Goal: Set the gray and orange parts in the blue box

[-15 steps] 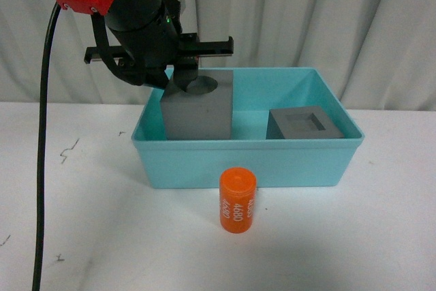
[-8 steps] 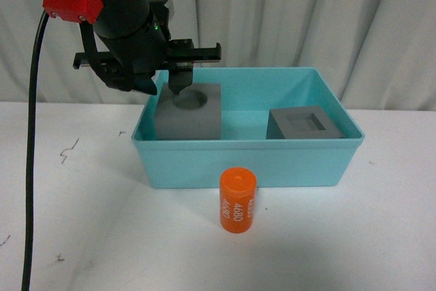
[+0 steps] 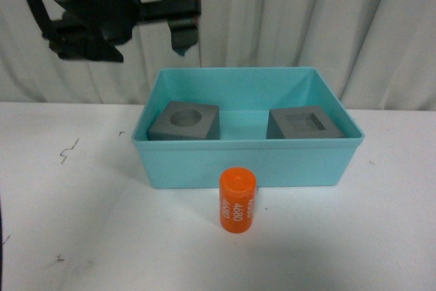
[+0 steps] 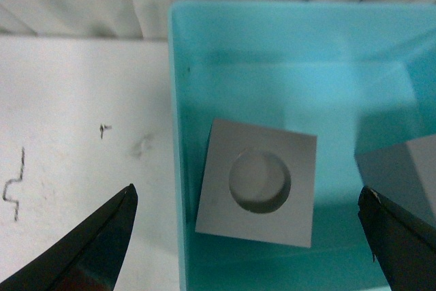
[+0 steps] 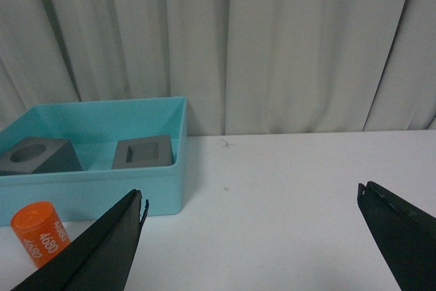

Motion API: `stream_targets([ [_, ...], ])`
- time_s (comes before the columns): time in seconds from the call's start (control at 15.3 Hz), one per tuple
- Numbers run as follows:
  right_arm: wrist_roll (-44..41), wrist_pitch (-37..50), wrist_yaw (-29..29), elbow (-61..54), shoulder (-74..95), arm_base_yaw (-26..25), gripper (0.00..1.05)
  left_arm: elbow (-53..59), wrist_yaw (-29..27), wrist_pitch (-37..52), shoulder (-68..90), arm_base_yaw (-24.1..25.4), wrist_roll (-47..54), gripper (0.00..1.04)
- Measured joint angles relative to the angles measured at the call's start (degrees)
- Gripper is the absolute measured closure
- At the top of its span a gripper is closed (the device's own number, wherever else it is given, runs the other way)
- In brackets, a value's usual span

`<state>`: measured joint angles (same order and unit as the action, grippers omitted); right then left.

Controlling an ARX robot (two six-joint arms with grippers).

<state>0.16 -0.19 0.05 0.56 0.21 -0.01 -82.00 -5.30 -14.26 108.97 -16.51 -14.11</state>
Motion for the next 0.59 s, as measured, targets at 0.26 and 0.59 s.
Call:
stream_targets([
  [0.26,0.00,0.00,-0.02,0.00,0.00,0.00,0.06,11.13,1.90,12.28,-13.66,0.98,3.63,0.07],
  [0.59,-0.02,0.00,0.00,0.00,0.00,0.00,0.06,40.57,-6.36,49.75,-33.20,4.74,12.13,0.45],
])
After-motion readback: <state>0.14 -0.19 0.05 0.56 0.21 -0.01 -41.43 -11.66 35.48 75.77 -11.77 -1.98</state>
